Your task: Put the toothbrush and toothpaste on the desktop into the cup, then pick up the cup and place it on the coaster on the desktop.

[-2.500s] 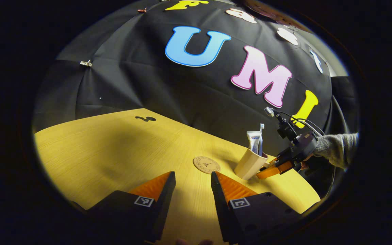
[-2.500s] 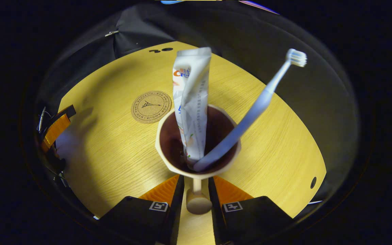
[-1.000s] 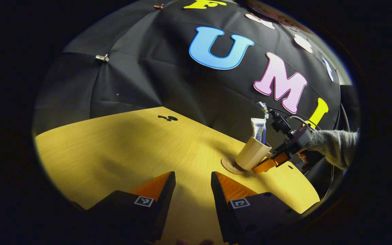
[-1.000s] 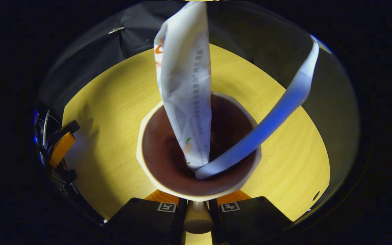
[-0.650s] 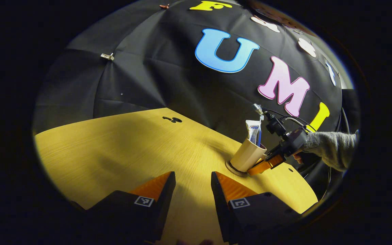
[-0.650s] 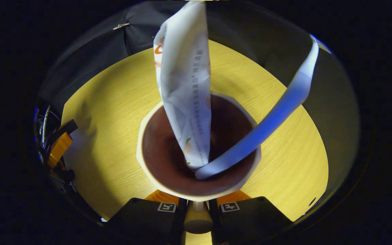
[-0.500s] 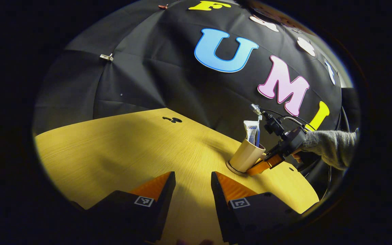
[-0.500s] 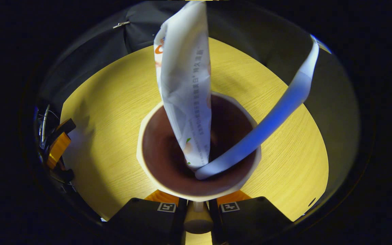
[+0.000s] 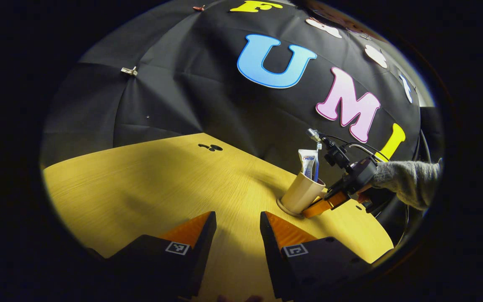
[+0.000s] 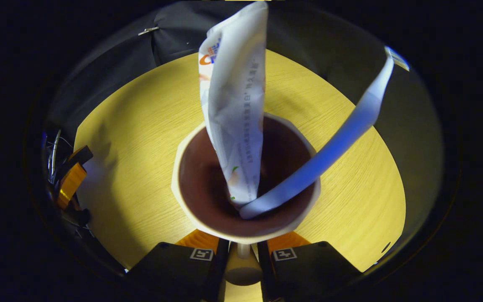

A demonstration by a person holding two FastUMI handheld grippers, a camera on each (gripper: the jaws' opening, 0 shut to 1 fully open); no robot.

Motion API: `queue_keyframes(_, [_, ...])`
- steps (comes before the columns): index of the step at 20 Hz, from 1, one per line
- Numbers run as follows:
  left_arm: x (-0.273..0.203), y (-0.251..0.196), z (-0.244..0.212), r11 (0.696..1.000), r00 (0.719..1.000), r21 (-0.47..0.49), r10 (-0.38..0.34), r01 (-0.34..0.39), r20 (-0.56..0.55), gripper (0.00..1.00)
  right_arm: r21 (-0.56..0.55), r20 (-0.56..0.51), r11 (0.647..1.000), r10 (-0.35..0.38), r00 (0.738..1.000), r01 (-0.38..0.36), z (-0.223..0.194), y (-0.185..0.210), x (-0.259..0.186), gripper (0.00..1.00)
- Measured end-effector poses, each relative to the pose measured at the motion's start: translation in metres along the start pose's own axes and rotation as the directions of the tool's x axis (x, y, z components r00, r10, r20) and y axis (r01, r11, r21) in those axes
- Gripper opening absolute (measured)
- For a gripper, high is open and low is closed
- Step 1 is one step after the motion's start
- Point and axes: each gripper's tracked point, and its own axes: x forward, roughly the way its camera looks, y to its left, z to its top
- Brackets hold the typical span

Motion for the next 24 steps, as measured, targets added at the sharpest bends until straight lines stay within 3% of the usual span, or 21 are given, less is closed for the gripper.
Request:
queue_keyframes(4, [-0.003,-0.005,-0.002,1.0,1.0,0.006,-0.004,0.004,-0.006,0.66,0.028,0.036,1.0,-0.008,0.999,0.007,0.006,-0.005,-0.015,0.48])
queue_keyframes(11, [-0.007,-0.021,-0.004,0.999,0.999,0.034,-0.025,0.026,-0.027,0.66,0.091,0.12,0.995,-0.042,0.992,0.031,-0.003,-0.012,-0.076,0.52])
queue_keyframes(15, [-0.02,-0.041,0.018,0.995,0.998,0.083,-0.046,0.049,-0.045,0.66,0.157,0.184,0.987,-0.051,0.982,0.022,-0.013,-0.007,-0.129,0.52])
queue_keyframes(19, [-0.04,-0.075,0.059,0.988,0.997,0.131,-0.078,0.081,-0.027,0.66,0.232,0.275,0.972,-0.091,0.957,0.026,-0.019,-0.008,-0.189,0.52])
queue_keyframes(24, [-0.072,-0.125,0.108,0.979,0.993,0.167,-0.12,0.12,-0.009,0.66,0.313,0.406,0.95,-0.147,0.902,0.014,-0.026,0.002,-0.266,0.51])
